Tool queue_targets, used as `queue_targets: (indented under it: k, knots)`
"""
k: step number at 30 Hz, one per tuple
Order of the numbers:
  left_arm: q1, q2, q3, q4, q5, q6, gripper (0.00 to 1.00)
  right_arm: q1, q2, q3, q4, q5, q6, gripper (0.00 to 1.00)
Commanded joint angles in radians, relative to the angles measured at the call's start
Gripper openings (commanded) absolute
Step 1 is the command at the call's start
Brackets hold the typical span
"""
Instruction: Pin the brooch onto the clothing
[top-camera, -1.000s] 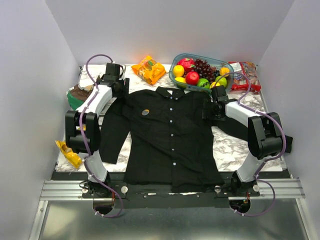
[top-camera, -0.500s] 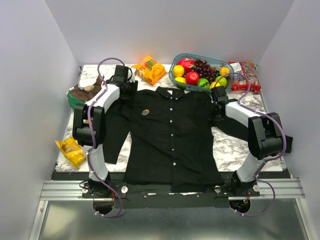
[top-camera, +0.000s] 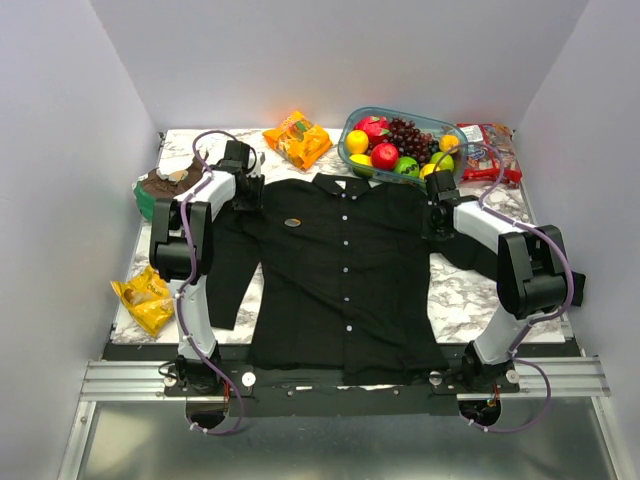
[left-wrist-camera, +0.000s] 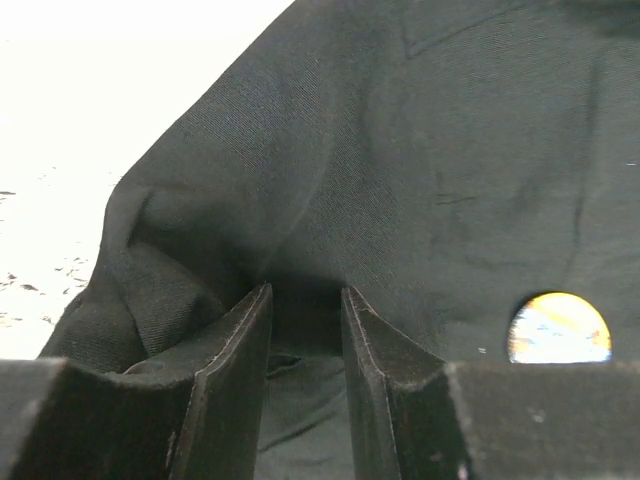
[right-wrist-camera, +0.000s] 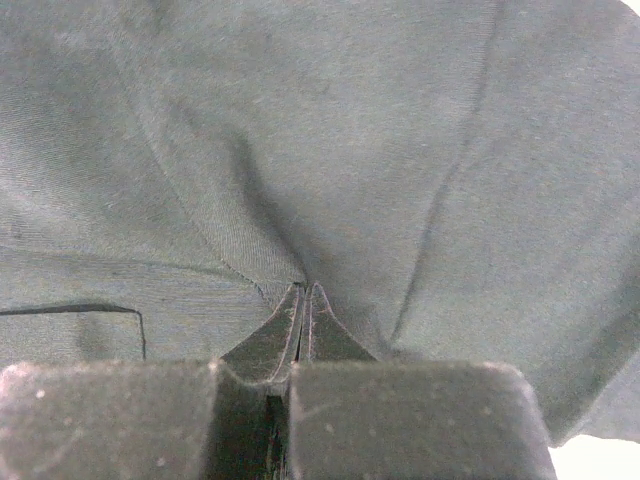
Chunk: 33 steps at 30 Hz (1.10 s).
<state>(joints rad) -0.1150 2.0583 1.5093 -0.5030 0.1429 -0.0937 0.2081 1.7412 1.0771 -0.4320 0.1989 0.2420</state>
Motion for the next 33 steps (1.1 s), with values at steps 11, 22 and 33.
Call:
queue_targets:
  k: [11,22,33]
  knots:
    - [0.005,-0.016,0.008,0.061,0.141,0.005,0.54,-0.038,0.012,0.104,-0.030,-0.001,-0.044,0.06]
    - [-0.049,-0.202,-0.063,0.181,0.221,-0.052,0.75,0.308,-0.377,-0.043,0.033,-0.009,0.034,0.71]
    - [-0.081,0.005,0.057,0.153,0.313,-0.100,0.70,0.983,-0.235,-0.002,0.119,0.060,0.250,0.71]
